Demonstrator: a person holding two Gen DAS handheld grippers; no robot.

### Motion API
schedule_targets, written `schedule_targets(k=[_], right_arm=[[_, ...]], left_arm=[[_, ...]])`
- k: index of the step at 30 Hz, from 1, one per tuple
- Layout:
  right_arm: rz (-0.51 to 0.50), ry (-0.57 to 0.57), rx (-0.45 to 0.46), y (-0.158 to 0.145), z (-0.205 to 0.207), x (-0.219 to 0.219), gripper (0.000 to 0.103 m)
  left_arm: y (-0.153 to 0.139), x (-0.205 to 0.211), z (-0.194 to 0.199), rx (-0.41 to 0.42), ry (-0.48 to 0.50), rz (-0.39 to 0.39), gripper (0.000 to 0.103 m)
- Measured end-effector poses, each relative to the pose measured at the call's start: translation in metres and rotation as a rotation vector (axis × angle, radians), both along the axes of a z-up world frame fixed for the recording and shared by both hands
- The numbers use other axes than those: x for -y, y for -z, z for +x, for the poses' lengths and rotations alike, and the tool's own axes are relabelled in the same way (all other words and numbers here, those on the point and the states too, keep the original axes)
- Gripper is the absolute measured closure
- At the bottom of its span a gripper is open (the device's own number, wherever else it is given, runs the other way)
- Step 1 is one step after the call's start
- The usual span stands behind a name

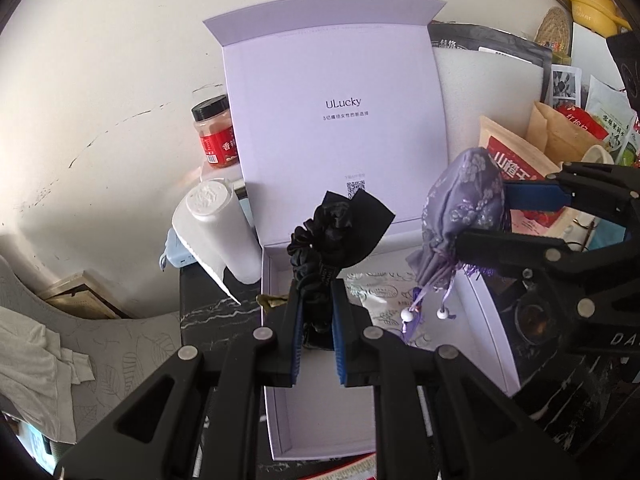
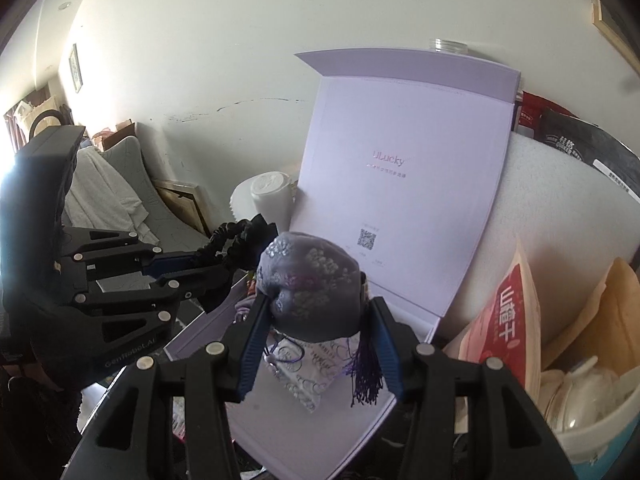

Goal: Organize objects

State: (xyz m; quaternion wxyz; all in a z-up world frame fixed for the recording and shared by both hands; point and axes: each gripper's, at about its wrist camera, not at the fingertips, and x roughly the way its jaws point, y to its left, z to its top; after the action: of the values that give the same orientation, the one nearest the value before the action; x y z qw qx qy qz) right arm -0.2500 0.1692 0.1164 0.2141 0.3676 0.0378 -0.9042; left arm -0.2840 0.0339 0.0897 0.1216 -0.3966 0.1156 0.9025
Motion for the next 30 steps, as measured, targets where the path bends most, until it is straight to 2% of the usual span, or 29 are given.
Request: schedule_targets(k=[13,21,30], right_arm=[[0.020,0.087,0.002,0.002,-0.044,-0.002,0.053],[0.063,0.126,0.053,0.026,-0.066,-0.001,0.053],[0.136,0.149,0.095,0.047,-0.072,0.000,0.052]], left_arm=[[0.020,-0.010,-0.061,0.016,-0.014,-0.023,0.091],[0.051,-0.015,-0.091,0.072,-0.013,-0.043,0.091],[0.080,-0.014,-0.104,0.141,-0.021,-0.039,0.091]])
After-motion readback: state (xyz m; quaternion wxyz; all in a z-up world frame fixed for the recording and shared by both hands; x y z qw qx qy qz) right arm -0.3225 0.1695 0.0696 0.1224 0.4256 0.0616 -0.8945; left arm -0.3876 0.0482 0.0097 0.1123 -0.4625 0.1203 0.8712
